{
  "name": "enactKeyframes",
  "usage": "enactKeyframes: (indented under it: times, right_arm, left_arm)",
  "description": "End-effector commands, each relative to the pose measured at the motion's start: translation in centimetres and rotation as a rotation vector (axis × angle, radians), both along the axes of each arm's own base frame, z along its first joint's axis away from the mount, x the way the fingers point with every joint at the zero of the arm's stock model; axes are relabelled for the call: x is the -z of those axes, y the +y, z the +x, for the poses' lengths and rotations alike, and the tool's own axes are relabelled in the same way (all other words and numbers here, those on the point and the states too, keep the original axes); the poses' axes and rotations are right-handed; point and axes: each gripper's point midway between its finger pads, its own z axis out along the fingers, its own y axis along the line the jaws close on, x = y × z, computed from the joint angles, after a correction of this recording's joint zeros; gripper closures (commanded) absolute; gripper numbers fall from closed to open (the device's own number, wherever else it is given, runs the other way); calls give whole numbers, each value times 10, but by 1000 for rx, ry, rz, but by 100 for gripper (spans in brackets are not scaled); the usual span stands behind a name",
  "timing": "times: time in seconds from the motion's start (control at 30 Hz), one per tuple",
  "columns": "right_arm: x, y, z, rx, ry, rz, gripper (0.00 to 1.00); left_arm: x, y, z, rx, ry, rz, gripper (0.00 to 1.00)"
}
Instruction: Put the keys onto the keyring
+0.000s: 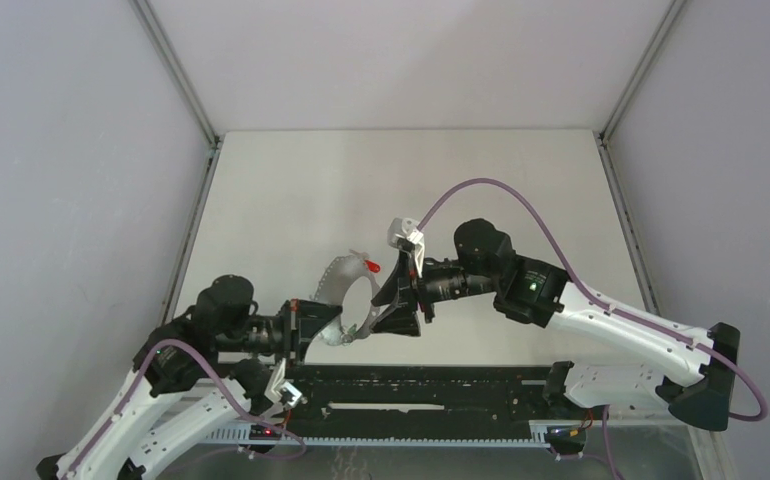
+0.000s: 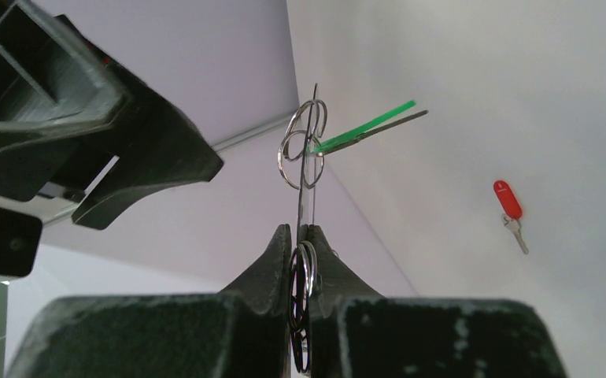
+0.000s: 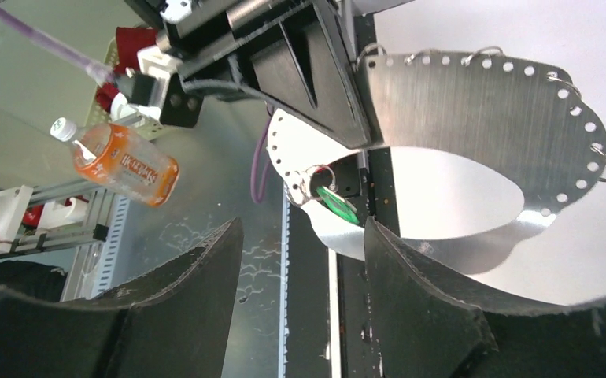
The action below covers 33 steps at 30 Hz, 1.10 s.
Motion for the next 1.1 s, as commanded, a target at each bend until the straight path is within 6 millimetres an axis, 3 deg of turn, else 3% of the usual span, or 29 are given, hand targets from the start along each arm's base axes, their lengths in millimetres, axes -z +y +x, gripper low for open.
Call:
enactKeyframes:
  times: [0.0, 0.1, 0.23, 0.33, 0.37, 0.47, 0.6, 0.7, 0.8, 0.9, 1.07]
  right_arm:
    - [-12, 2, 6, 36, -30, 33, 33]
    - [-9, -6, 19, 145, -31, 30, 31]
    - [-14, -32, 33, 300, -18, 93, 37]
    - [-1, -36, 30, 320, 11, 76, 55]
    - [3, -36, 31, 338, 17, 61, 58]
    - [-1, -39, 32, 355, 7, 74, 58]
    - [-15, -47, 34, 353, -4, 119, 51]
    - [-18, -54, 34, 341, 6, 127, 48]
    - [-18, -62, 36, 350, 11, 122, 46]
    - [-15, -68, 41, 382, 7, 114, 43]
    - [-10, -71, 45, 373, 38, 125, 37]
  left_arm:
    - [-28, -20, 14, 120, -475, -64, 100]
    - [-47, -26, 19, 111, -558, -141, 100]
    - [-62, -22, 33, -11, -379, -180, 100]
    - [-52, -10, 48, -203, -17, -115, 100]
    - [-66, -7, 51, -290, 147, -138, 100]
    - [-57, -11, 51, -545, 727, -108, 100]
    - [-24, -22, 12, -631, 1273, 32, 100]
    - [-24, -32, -5, -656, 1623, 63, 100]
    - [-26, -41, -9, -688, 1947, 111, 100]
    - [-31, -45, -15, -646, 2116, 173, 100]
    - [-39, -50, -19, -549, 2166, 146, 100]
